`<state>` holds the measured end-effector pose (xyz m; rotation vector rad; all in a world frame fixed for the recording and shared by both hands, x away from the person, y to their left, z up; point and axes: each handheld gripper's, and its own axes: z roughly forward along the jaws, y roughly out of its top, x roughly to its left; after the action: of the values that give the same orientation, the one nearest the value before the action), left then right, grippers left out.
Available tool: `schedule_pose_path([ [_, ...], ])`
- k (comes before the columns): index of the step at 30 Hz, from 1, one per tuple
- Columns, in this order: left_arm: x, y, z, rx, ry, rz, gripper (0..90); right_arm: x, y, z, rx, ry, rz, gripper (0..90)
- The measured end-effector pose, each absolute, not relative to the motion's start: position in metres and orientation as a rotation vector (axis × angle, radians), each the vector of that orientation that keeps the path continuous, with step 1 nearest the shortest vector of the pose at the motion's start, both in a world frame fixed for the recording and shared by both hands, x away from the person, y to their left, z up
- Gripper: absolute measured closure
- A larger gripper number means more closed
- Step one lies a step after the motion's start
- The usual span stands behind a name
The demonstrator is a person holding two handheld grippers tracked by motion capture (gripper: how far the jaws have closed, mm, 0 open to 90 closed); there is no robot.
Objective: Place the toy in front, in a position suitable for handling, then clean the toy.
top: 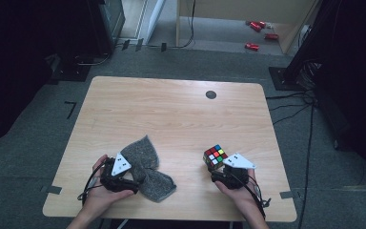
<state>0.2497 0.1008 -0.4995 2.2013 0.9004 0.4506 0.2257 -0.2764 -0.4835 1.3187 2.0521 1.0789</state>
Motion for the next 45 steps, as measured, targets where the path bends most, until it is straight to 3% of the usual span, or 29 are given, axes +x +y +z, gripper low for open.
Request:
schedule_pose_path([
  [5, 0.257, 0.099, -0.505, 2.229, 0.938, 0.449, 17.9, 0.225, -0.275, -0.484, 1.304, 2.065, 1.087, 34.4],
  [7, 0.260, 0.098, -0.507, 2.233, 0.905, 0.426, 28.1, 0.225, -0.273, -0.486, 1.299, 2.076, 1.081, 34.4],
  [11, 0.262, 0.098, -0.507, 2.207, 0.885, 0.439, 60.6, 0.226, -0.271, -0.488, 1.283, 2.090, 1.079, 34.4],
  [16, 0.266, 0.098, -0.499, 2.175, 0.854, 0.416, 76.9, 0.224, -0.268, -0.487, 1.260, 2.101, 1.079, 34.4],
  [24, 0.272, 0.088, -0.470, 2.078, 0.804, 0.413, 80.2, 0.220, -0.267, -0.485, 1.203, 2.130, 1.120, 34.4],
  [28, 0.279, 0.078, -0.456, 2.015, 0.756, 0.309, 80.5, 0.220, -0.264, -0.485, 1.178, 2.149, 1.127, 34.4],
  [39, 0.279, 0.065, -0.451, 1.993, 0.639, 0.307, 80.2, 0.221, -0.255, -0.486, 1.149, 2.182, 1.146, 34.4],
  [45, 0.273, 0.051, -0.453, 2.004, 0.555, 0.233, 80.0, 0.218, -0.246, -0.485, 1.119, 2.190, 1.167, 34.4],
])
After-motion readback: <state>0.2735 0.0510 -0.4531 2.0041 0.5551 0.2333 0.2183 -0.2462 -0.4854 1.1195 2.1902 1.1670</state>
